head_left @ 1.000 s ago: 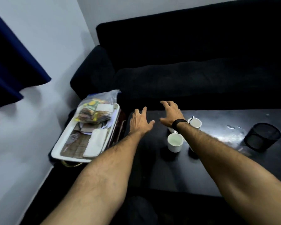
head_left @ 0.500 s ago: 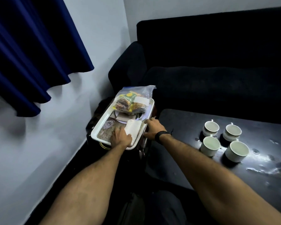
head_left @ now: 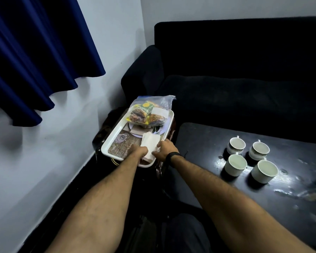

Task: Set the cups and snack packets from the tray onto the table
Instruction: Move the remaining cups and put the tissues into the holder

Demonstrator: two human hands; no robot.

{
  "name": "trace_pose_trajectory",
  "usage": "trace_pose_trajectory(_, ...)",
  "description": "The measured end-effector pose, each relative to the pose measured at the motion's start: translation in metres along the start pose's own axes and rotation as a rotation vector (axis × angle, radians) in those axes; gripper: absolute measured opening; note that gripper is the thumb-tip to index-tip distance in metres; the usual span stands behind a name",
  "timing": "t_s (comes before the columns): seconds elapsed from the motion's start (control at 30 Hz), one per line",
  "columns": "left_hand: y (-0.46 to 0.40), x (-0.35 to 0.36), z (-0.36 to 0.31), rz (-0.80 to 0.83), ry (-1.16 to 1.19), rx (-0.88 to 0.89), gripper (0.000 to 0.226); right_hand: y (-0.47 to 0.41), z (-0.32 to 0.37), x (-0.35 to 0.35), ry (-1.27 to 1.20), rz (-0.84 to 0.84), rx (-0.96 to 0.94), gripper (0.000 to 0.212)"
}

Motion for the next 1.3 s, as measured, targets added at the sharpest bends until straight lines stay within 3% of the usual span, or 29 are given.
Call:
trace_pose_trajectory(0.17, 0.008, 0.009, -0.016, 0.054, 0.413, -0.041, 0.033, -0.003, -0.01, -0.008, -0.276, 0.01, 0.135, 0.054)
trace_pose_trajectory(0.3, 0.022, 0.012, -0.046, 0.096, 0.542, 0.033, 0.03, 0.003, -0.02, -0.024, -0.701, 0.05, 0.263, 0.059)
trace_pose_trajectory(0.4, 0.04, 0.026, -0.065, 0.147, 0.565, 0.082, 0.035, 0.006, -0.036, -0.047, -0.881, -0.017, 0.271, 0.035)
trace_pose_trajectory(0.47, 0.053, 0.037, -0.078, 0.176, 0.578, 0.095, 0.029, 0.011, -0.045, -0.063, -0.915, -0.048, 0.246, 0.014)
trace_pose_trajectory(0.57, 0.071, 0.056, -0.094, 0.239, 0.653, 0.084, 0.022, 0.021, -0.063, -0.092, -0.881, -0.057, 0.206, 0.01)
trace_pose_trajectory(0.73, 0.091, 0.08, -0.121, 0.263, 0.735, 0.116, 0.019, 0.043, -0.101, -0.121, -0.894, 0.096, 0.163, 0.017)
trace_pose_trajectory(0.97, 0.137, 0.125, -0.161, 0.196, 0.885, 0.122, 0.029, 0.088, -0.173, -0.169, -1.24, 0.037, 0.204, 0.028)
trace_pose_trajectory(1.17, 0.188, 0.189, -0.192, 0.314, 0.884, 0.083, 0.02, 0.128, -0.243, -0.208, -1.291, -0.166, 0.298, 0.036)
trace_pose_trajectory(1.3, 0.224, 0.234, -0.208, 0.448, 0.828, 0.064, 0.014, 0.158, -0.282, -0.235, -1.272, -0.202, 0.255, 0.038)
Point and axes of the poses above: each hand's wrist, its own y-axis away from the middle knuckle, its own x-axis out of the palm, z = x × y, the point moved 10 cm from there along -y, towards the middle knuckle, and after that the axes turned 5 degrees about x, right-handed, at the moved point
